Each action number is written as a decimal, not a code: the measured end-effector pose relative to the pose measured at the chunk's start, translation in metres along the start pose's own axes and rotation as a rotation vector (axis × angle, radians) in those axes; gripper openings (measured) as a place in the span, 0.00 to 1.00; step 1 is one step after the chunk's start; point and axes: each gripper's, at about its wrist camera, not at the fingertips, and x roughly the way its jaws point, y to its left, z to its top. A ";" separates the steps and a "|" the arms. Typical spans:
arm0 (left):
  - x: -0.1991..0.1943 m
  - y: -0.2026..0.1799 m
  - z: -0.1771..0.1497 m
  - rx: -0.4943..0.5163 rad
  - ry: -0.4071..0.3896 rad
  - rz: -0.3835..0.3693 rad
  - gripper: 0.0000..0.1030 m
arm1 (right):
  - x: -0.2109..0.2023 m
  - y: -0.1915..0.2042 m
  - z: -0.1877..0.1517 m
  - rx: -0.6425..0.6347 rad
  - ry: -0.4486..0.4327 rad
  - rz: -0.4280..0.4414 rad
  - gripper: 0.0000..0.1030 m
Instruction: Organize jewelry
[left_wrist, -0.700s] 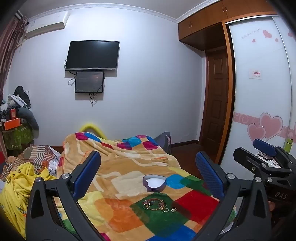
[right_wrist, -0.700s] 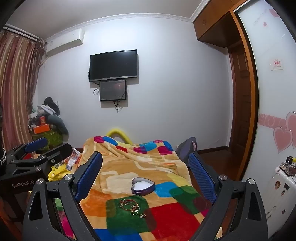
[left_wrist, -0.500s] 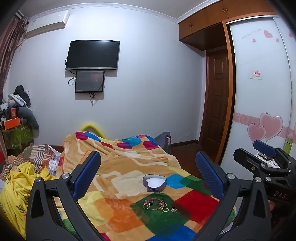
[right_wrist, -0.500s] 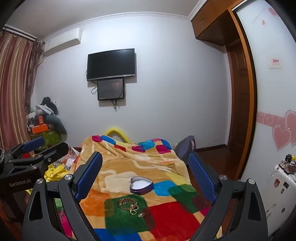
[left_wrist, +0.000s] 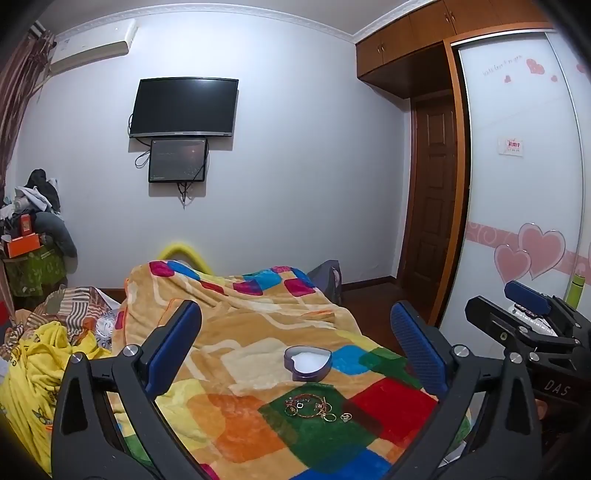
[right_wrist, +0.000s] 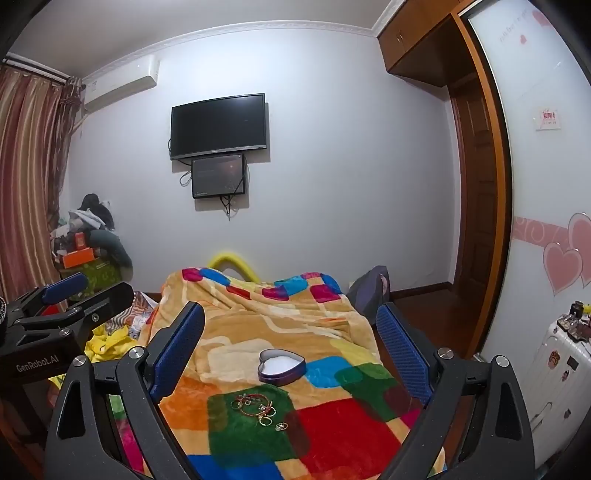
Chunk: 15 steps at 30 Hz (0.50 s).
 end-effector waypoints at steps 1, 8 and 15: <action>0.000 0.000 0.000 0.001 -0.001 0.000 1.00 | 0.000 0.000 0.000 0.000 0.000 0.001 0.90; 0.000 -0.003 -0.001 0.014 -0.001 -0.004 1.00 | 0.001 0.001 -0.002 0.001 0.004 0.004 0.90; 0.001 -0.003 0.000 0.011 0.005 -0.006 1.00 | 0.001 0.002 -0.001 0.002 0.006 0.005 0.90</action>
